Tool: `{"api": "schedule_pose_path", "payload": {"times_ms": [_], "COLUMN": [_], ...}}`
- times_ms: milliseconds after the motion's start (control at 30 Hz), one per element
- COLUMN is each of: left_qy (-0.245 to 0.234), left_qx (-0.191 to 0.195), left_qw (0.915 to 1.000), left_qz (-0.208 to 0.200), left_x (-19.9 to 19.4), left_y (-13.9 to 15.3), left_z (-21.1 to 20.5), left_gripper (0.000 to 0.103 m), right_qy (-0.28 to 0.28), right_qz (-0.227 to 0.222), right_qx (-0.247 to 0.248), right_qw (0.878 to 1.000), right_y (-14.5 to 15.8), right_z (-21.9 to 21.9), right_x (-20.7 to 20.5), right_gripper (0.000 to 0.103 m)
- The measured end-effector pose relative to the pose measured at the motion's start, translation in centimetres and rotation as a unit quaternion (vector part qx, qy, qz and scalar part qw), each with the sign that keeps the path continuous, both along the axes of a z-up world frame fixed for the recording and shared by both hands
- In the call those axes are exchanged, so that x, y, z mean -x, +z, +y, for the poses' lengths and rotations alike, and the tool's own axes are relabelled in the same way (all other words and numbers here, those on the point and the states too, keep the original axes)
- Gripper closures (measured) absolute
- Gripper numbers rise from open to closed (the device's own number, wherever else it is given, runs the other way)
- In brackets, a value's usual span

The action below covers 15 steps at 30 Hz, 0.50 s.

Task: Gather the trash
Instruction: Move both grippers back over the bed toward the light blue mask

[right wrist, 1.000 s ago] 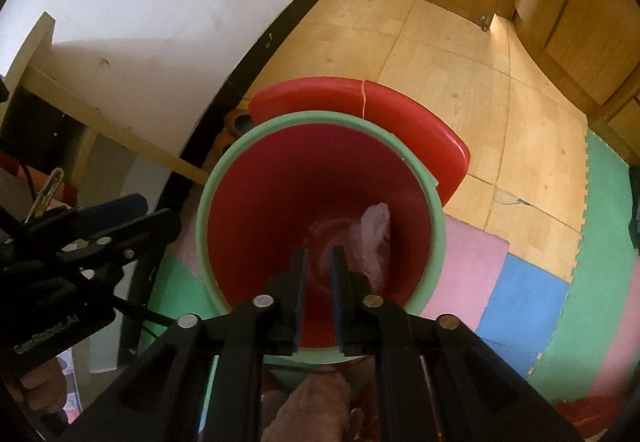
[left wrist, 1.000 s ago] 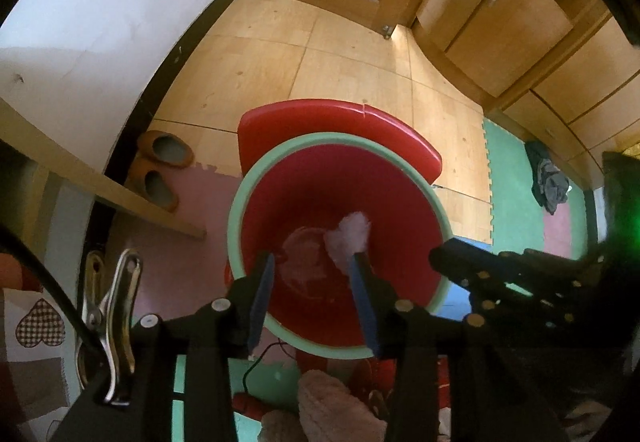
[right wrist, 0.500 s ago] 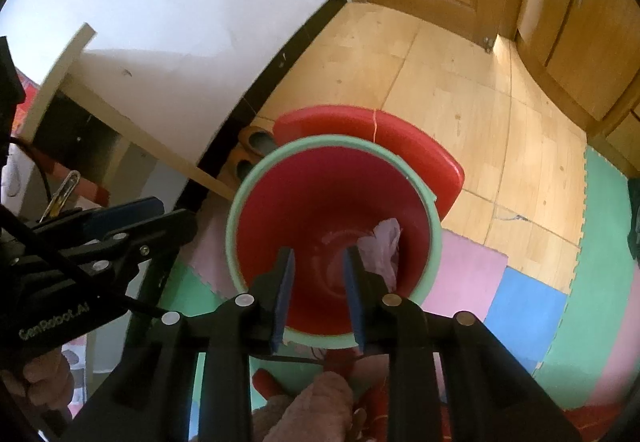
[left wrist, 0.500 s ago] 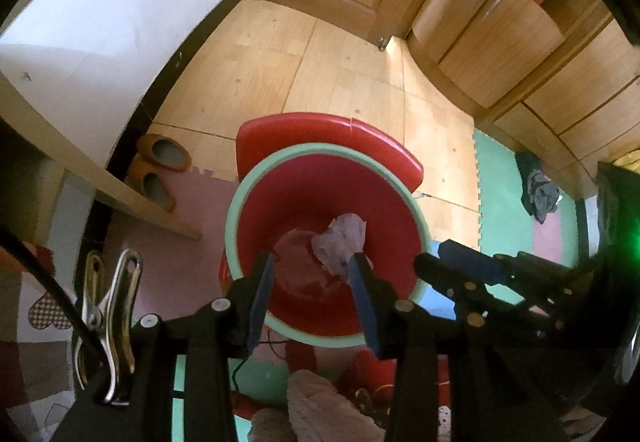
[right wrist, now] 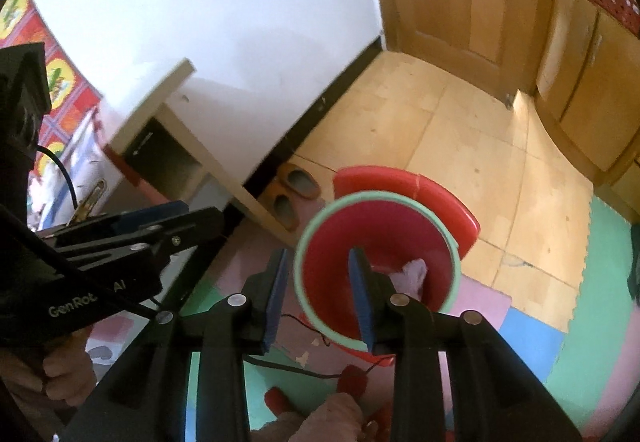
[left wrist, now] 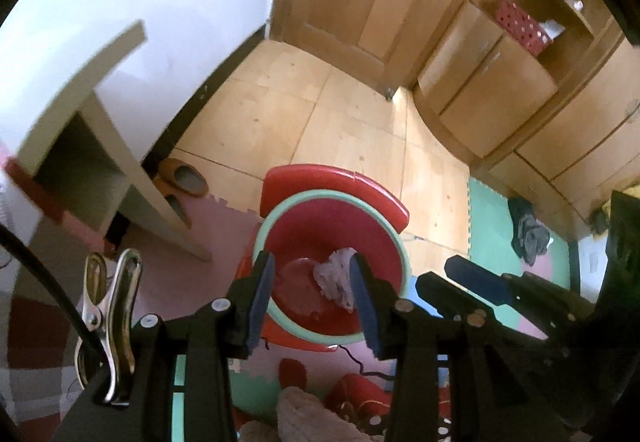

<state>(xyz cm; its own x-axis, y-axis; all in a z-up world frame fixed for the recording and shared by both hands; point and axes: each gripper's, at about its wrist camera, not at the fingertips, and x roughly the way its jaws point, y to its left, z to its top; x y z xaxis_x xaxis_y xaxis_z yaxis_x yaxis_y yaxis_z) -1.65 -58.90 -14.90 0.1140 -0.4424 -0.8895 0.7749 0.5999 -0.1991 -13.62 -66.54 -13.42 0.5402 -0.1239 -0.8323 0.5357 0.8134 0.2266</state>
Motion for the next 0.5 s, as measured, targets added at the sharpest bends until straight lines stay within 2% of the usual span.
{"api": "schedule_pose_path", "payload": {"times_ms": [300, 500], "left_qy": [0.038, 0.083], "left_qx": [0.019, 0.026], "left_qw": [0.9989, 0.9956], "left_qz": [-0.021, -0.035], "left_x": [-0.8, -2.0], "left_y": [4.2, 7.0], "left_z": [4.8, 9.1], "left_gripper": [0.062, 0.062], "right_qy": [0.047, 0.087], "right_qz": [-0.026, -0.040], "right_qx": [0.006, 0.013], "right_qw": [0.999, 0.995], "right_y": [3.4, 5.4], "right_z": [4.0, 7.3], "right_x": [-1.3, -2.7], "right_gripper": [0.071, 0.071]}}
